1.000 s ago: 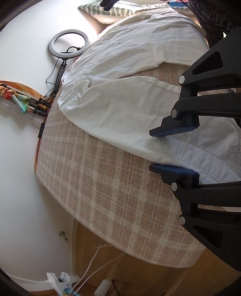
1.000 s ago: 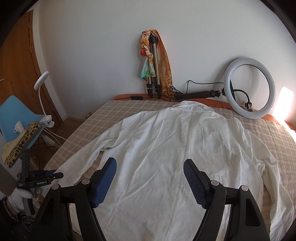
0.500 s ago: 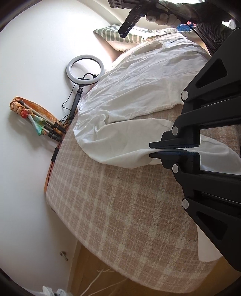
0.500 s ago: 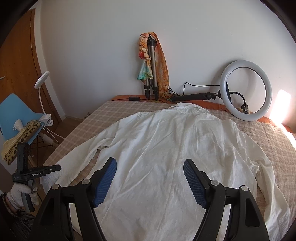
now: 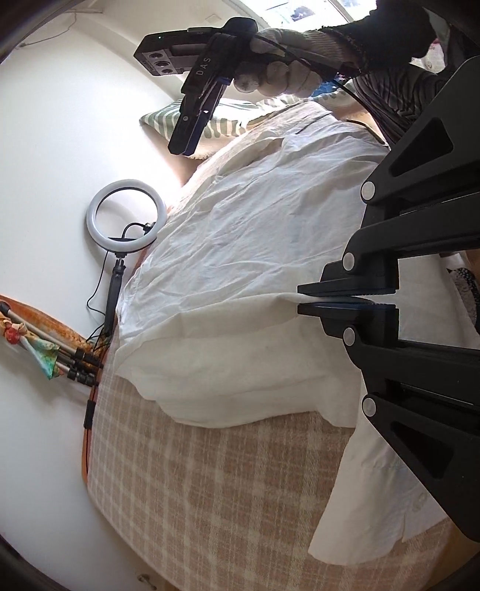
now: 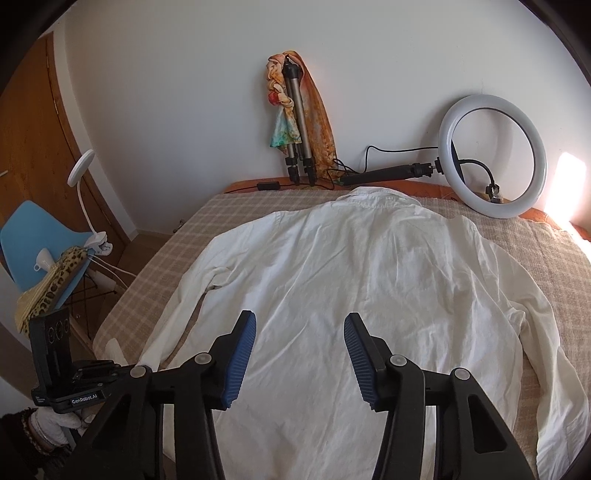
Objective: Fold small clothes
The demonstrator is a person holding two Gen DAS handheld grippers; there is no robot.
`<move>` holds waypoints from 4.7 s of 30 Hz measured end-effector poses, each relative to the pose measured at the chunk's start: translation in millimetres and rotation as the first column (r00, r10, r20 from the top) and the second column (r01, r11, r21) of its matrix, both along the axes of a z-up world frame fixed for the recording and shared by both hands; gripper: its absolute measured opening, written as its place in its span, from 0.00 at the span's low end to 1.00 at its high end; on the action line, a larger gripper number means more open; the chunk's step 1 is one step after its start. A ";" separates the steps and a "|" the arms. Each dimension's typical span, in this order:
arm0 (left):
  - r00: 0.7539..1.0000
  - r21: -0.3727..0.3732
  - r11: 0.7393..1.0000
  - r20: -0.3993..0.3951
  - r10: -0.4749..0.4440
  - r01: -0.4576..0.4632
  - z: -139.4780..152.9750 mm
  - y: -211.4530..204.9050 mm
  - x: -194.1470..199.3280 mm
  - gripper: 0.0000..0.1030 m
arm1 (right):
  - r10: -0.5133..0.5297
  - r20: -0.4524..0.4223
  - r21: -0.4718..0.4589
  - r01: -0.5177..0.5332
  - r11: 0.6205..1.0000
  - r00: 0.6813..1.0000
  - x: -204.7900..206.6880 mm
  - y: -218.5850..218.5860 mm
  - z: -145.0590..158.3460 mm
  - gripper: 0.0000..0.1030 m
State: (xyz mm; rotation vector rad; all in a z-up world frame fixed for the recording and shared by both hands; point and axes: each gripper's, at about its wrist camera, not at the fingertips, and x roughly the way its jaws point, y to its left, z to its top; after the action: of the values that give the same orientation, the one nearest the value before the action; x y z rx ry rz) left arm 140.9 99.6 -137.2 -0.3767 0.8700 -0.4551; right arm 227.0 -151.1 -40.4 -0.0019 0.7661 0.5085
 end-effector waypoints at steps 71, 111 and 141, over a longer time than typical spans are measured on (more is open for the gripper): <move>1.000 0.084 0.996 -0.027 -0.003 0.005 -14.0 49.3 -24.7 0.03 | 0.127 -0.322 -0.088 -0.163 0.983 0.938 175.8 147.6 -87.5 0.00; 0.982 -0.013 0.997 -0.172 -0.073 0.072 -65.6 -9.5 -74.5 0.23 | 0.322 -0.134 -0.298 -0.348 0.889 0.937 106.0 213.4 -68.7 0.51; 0.964 -0.007 0.994 -0.243 0.107 -0.112 -63.2 47.3 -83.3 0.45 | 0.249 -0.285 -0.235 -0.320 0.918 0.926 110.9 228.8 -71.4 0.43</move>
State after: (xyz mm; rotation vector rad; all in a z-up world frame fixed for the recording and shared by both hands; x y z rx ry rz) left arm 57.7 147.0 -200.4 -0.5042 1.0766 -0.3198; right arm 337.8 77.7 -111.9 -0.3228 1.0898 0.6850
